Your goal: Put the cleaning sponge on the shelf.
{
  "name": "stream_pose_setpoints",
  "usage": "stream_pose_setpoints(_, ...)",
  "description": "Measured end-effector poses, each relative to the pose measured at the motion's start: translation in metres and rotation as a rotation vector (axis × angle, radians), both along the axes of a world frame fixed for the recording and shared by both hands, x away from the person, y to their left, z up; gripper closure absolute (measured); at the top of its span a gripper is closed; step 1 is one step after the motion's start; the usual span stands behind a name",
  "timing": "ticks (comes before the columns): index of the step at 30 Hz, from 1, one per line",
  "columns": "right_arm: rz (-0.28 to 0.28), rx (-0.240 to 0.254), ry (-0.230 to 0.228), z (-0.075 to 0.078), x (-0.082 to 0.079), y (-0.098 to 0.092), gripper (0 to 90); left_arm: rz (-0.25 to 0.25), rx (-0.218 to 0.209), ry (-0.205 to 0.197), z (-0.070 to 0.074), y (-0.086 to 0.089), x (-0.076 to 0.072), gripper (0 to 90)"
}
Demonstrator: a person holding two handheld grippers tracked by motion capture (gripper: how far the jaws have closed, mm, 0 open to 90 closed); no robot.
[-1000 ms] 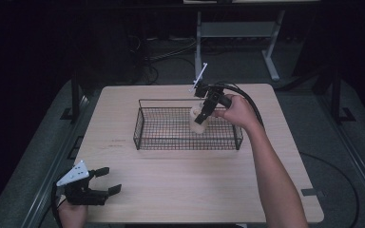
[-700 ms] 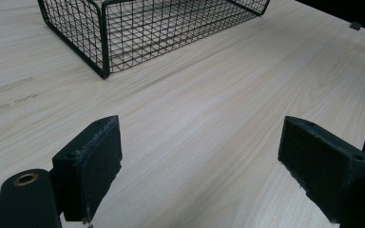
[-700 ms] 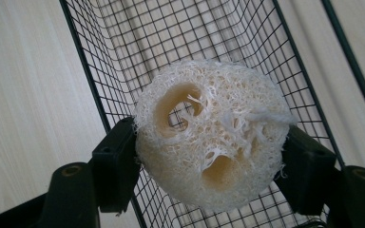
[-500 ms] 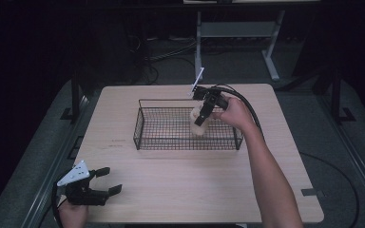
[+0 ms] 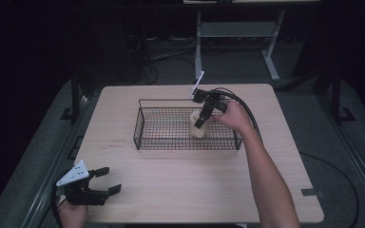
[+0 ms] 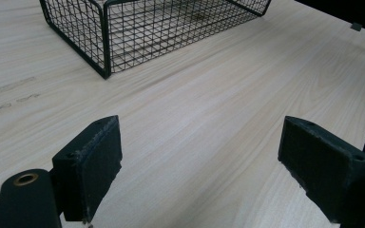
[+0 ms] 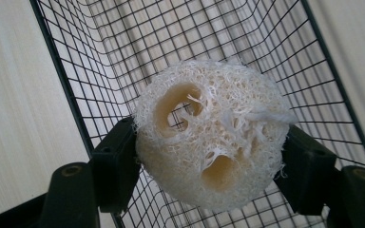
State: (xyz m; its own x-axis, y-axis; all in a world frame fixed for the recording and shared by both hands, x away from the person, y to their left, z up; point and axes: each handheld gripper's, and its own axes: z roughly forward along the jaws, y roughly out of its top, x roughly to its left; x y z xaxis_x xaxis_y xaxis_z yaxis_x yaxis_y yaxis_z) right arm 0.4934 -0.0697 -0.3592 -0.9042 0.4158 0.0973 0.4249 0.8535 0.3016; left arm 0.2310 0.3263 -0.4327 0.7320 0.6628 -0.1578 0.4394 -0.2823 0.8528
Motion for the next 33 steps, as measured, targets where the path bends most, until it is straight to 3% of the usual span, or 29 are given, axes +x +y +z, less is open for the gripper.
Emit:
stream_pose_setpoints(5,-0.002,-0.024,0.013,-0.009,0.001,-0.002,31.2,0.0,0.002,0.001,0.0,0.001,0.0,13.4)
stream_pose_setpoints(13,-0.028,0.014,0.022,-0.014,0.001,-0.011,31.2,0.002,0.0,0.002,0.0,0.0,0.001,13.4)
stream_pose_setpoints(26,-0.018,-0.019,0.033,-0.028,0.002,-0.007,31.2,0.004,0.0,0.003,0.0,0.0,0.001,13.4)
stream_pose_setpoints(33,-0.031,0.016,0.037,-0.032,0.002,-0.011,31.3,0.007,-0.004,0.002,-0.001,0.0,0.001,13.4)
